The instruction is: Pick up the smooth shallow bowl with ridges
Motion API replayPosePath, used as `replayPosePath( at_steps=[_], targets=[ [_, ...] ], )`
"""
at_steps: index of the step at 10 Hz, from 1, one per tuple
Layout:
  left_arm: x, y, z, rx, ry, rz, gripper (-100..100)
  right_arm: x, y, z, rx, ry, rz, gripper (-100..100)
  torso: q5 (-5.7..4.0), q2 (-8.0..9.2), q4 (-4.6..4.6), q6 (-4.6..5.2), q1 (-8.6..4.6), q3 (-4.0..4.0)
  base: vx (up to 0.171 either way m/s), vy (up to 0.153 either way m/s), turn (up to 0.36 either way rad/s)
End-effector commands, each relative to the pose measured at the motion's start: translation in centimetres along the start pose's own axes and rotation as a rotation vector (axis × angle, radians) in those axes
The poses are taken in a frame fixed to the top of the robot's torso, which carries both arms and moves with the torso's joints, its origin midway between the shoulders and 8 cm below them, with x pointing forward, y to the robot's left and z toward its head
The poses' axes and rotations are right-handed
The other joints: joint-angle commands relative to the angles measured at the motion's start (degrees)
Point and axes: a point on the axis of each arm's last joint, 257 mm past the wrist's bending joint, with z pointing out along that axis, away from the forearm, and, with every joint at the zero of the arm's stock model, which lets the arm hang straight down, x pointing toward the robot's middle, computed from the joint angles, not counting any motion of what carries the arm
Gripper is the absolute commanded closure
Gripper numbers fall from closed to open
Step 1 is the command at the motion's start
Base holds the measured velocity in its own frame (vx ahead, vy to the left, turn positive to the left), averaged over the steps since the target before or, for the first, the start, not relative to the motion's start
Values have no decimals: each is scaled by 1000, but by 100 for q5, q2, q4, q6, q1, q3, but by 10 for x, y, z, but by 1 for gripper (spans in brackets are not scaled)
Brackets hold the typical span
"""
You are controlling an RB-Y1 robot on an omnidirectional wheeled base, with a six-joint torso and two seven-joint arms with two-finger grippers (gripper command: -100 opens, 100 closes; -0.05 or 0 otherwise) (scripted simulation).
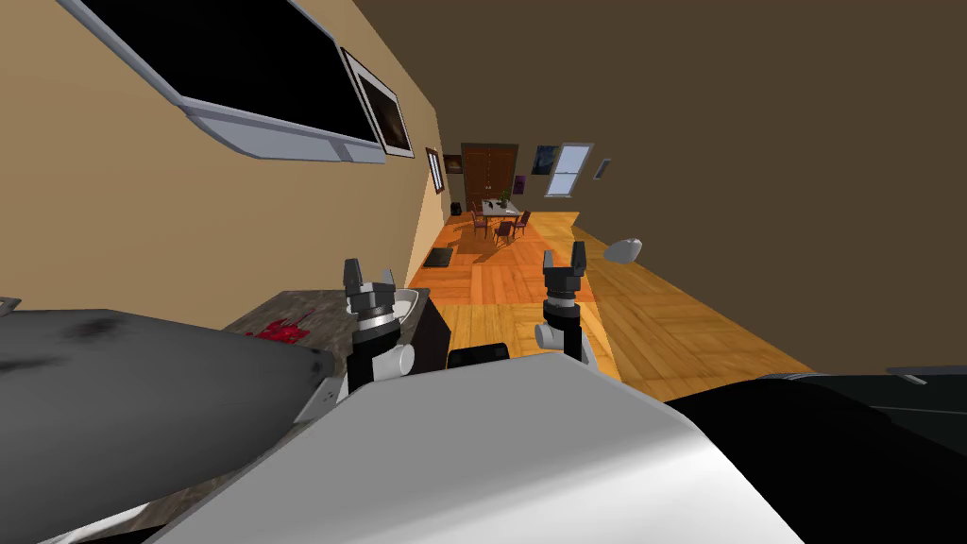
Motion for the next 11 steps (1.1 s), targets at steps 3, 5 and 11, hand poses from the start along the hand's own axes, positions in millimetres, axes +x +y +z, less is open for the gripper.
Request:
replayPosePath(
  at_steps=[3,5,11],
  targets=[
    [2,8,-1,-35,71,18,-100,0,0,0,0,0,0,0,-3,13,3,0,-17,7,-37,-57,3],
    [-1,17,-2,-73,96,14,-100,0,0,0,0,0,0,0,-8,25,5,0,-36,14,-69,-104,6],
    [-21,52,-9,-241,116,-36,-100,0,0,0,0,0,0,0,-11,35,8,1,-47,20,-89,-124,-4]
  ],
)
